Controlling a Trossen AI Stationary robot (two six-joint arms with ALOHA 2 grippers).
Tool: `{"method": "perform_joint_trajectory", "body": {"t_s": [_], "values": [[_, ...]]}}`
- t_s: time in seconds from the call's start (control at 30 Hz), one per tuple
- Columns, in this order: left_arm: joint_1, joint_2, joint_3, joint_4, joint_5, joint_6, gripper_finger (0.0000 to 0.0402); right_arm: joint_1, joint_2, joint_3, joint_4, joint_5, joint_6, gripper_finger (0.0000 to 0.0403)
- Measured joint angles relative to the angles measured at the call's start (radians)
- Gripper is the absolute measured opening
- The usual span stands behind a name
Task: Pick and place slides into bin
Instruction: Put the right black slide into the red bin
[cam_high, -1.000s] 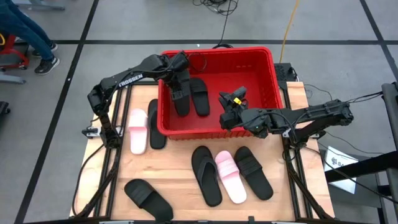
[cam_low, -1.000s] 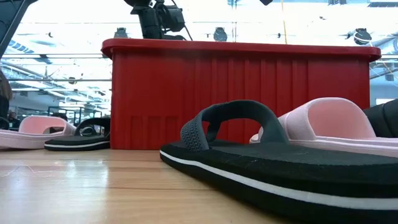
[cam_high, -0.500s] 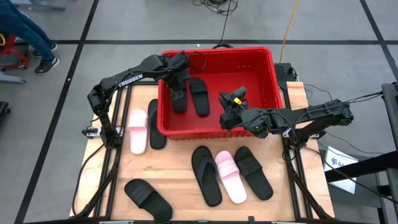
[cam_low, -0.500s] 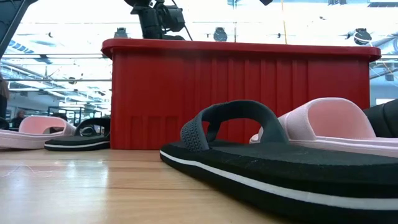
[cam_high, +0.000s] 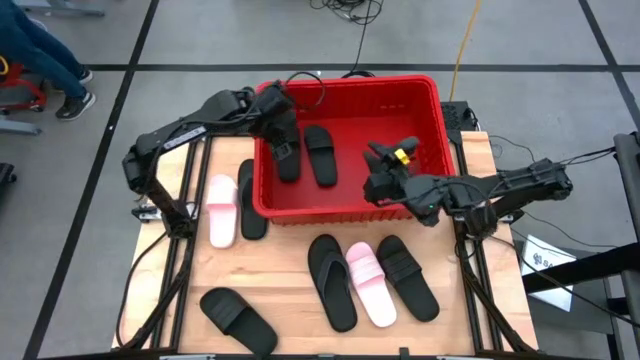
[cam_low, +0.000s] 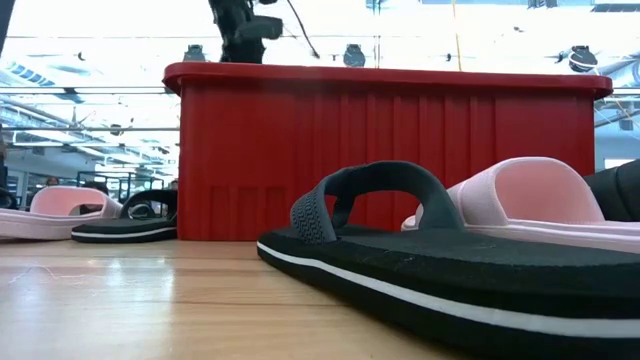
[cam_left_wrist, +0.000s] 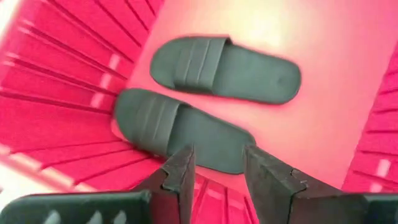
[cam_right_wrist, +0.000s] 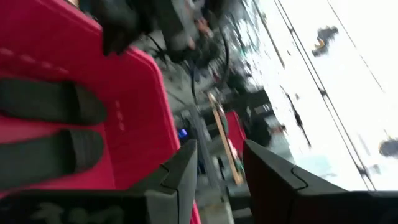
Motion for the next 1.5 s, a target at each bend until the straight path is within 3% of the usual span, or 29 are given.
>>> {"method": "perform_joint_trajectory", "body": {"t_s": [0.2, 0.47, 0.9, 1.2, 1.4, 1.5], "values": [[-0.120, -0.092, 0.001, 0.000, -0.122, -0.041, 0.0129, 0.119, -0.021, 0.000, -0.118, 0.130, 0.050, 0.0118], [-0.288, -0.177, 0.001, -0.013, -0.203, -0.134, 0.0129, 0.264, -0.021, 0.000, -0.317, 0.123, 0.425, 0.0118], [-0.501, -0.241, 0.001, -0.160, -0.273, -0.299, 0.0129, 0.345, -0.020, 0.000, -0.747, -0.476, 1.002, 0.0118], [-0.582, -0.242, 0.001, -0.221, -0.336, -0.378, 0.0129, 0.374, 0.058, 0.000, -0.887, -0.918, 1.150, 0.0118], [-0.597, -0.242, 0.001, -0.221, -0.341, -0.379, 0.0129, 0.409, 0.115, 0.000, -1.027, -1.052, 1.176, 0.0118], [-0.597, -0.242, 0.001, -0.221, -0.342, -0.382, 0.0129, 0.433, 0.140, 0.000, -1.067, -1.062, 1.175, 0.0118]]}}
